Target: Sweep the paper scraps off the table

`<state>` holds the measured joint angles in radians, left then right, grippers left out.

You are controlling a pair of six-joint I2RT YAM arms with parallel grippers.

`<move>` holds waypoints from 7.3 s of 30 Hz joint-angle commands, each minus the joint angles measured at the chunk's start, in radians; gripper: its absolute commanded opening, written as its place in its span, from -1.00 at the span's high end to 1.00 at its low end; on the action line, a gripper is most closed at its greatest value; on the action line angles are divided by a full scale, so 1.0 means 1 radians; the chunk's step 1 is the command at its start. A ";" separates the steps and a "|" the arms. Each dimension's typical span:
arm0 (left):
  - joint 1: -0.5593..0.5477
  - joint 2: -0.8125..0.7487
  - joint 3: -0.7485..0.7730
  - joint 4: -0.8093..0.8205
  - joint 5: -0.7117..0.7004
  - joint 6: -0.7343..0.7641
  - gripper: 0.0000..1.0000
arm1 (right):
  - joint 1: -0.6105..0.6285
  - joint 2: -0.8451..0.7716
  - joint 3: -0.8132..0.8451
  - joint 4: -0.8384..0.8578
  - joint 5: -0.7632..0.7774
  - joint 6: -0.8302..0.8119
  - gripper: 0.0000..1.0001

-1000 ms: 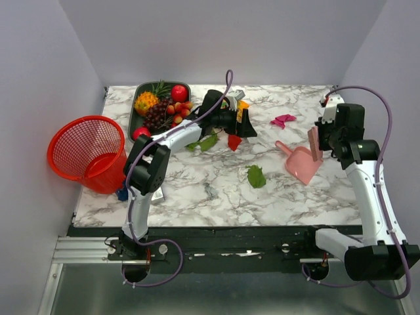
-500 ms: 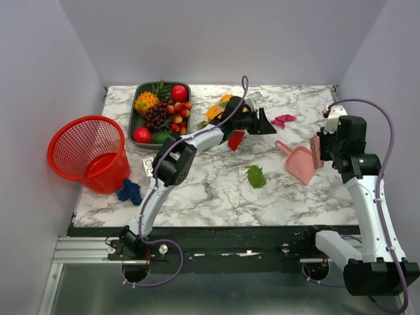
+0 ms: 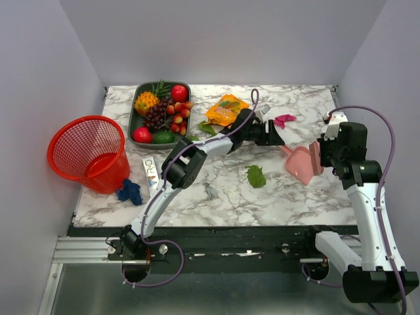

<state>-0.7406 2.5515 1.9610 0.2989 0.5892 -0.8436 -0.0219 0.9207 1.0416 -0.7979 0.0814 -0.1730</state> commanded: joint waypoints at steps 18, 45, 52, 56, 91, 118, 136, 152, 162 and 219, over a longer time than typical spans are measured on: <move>-0.020 0.110 0.113 0.043 -0.032 -0.060 -0.05 | -0.009 0.009 0.009 -0.054 -0.025 -0.008 0.99; 0.122 -0.427 -0.151 -0.354 -0.116 0.121 1.00 | -0.024 0.178 0.584 0.025 -0.170 0.091 0.99; 0.271 -0.729 -0.381 -0.693 -0.261 0.411 1.00 | -0.024 0.164 0.491 0.121 -0.230 0.127 0.99; 0.329 -0.926 -0.499 -0.891 -0.385 0.567 1.00 | -0.024 0.159 0.453 0.129 -0.259 0.127 0.99; 0.558 -1.223 -0.840 -0.962 -0.183 1.151 -0.88 | -0.024 0.121 0.391 0.155 -0.315 0.096 0.99; 0.483 -0.869 -0.624 -1.479 -0.163 2.391 -0.73 | -0.024 0.167 0.344 0.207 -0.449 -0.036 0.99; 0.461 -0.767 -0.678 -1.431 -0.244 2.438 -0.52 | -0.024 0.159 0.336 0.216 -0.428 -0.033 0.99; 0.460 -0.792 -0.692 -1.434 -0.224 2.319 0.05 | -0.024 0.159 0.310 0.236 -0.439 -0.019 0.99; 0.463 -0.833 -0.718 -1.443 -0.204 2.218 0.41 | -0.024 0.142 0.278 0.246 -0.443 -0.011 0.99; 0.592 -0.955 -0.962 -1.146 -0.138 1.944 -0.13 | -0.024 0.158 0.271 0.244 -0.450 0.032 0.99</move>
<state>-0.1505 1.5799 1.0000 -0.8383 0.4198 1.0771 -0.0414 1.0729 1.3117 -0.5850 -0.3534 -0.1558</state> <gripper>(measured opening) 0.576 0.120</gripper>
